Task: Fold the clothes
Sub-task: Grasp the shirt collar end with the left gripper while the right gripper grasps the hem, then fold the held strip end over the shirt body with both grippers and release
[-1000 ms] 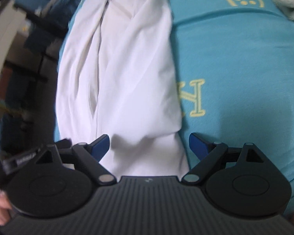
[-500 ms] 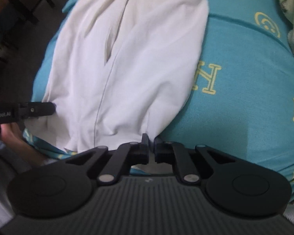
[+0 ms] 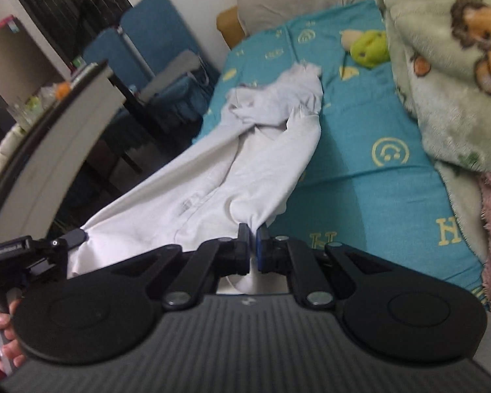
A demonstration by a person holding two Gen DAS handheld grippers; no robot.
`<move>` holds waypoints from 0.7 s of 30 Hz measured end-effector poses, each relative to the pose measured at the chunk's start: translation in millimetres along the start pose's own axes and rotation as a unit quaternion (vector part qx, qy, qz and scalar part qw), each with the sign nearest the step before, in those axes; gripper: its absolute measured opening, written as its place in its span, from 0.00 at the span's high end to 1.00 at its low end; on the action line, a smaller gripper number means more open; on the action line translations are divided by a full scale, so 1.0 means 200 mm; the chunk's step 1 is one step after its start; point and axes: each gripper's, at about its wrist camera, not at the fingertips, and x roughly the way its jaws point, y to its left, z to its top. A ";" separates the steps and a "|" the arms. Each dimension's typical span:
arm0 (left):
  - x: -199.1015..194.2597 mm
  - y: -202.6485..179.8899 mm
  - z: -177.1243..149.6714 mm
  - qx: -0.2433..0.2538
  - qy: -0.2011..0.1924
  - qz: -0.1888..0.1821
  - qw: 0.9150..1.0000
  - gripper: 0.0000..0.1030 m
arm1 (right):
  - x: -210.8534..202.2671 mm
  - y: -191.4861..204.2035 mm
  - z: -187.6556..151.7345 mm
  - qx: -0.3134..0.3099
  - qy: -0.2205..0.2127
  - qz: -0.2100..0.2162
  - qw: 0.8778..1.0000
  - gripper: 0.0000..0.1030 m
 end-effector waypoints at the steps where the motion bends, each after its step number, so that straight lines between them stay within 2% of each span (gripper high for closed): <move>1: -0.03 -0.02 -0.02 0.003 -0.002 -0.003 1.000 0.99 | -0.05 0.00 -0.01 0.000 -0.007 0.004 1.000 0.93; 8: -0.24 -0.14 -0.13 0.024 -0.019 -0.026 0.999 0.99 | -0.32 -0.05 -0.14 0.005 -0.021 0.032 0.999 0.93; 11: -0.33 -0.20 -0.18 0.033 -0.026 -0.035 0.999 0.98 | -0.37 -0.09 -0.15 0.016 -0.028 0.043 0.999 0.93; 16: -0.06 -0.23 -0.01 0.065 -0.036 -0.010 0.997 0.98 | -0.25 -0.12 0.04 0.032 -0.039 0.039 0.998 0.93; 21: 0.25 -0.25 0.19 0.098 -0.046 0.021 0.994 0.98 | 0.04 -0.21 0.32 0.059 -0.039 0.032 0.997 0.93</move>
